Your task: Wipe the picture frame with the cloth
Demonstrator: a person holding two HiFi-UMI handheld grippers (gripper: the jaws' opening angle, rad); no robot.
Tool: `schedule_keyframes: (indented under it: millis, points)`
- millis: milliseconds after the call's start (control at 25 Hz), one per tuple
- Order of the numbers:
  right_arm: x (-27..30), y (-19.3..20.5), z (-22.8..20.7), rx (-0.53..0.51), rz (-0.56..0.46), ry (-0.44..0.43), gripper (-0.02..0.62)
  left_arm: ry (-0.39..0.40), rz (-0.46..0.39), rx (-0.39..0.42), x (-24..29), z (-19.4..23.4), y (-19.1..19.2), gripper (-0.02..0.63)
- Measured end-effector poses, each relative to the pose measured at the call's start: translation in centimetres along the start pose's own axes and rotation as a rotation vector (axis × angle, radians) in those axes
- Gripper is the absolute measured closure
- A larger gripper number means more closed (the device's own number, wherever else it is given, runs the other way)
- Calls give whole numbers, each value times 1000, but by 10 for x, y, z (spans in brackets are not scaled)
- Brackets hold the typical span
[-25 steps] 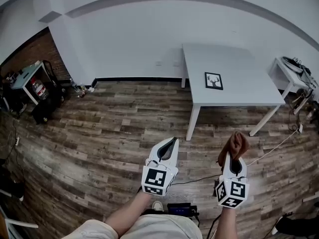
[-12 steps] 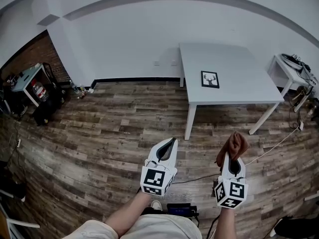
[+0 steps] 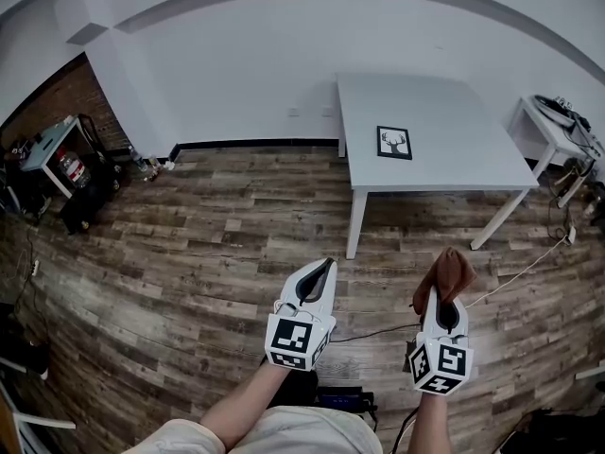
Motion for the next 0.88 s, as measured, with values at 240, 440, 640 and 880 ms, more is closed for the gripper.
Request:
schedule_keyframes:
  millis: [240,440,640,880]
  points:
    - [23,3,-4,-11,16,15,535,11,-9,-13,28,12,3,606]
    - [59,-1,-3,-22,23,21,535,22,-7,-18,62,31,7,606]
    - [100,-6,2,-23,30,34,535,40,-5,-17,96,56,3,606]
    - [147,-16,20,-32,34,36,535,60,-13,-26,130,92,-1,606]
Point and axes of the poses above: the fingertips, and each gripper's own axes: x forward along the fingers, z to its left, y out of its underside, the point moved 5 cm from there along -x, backward along the fingers
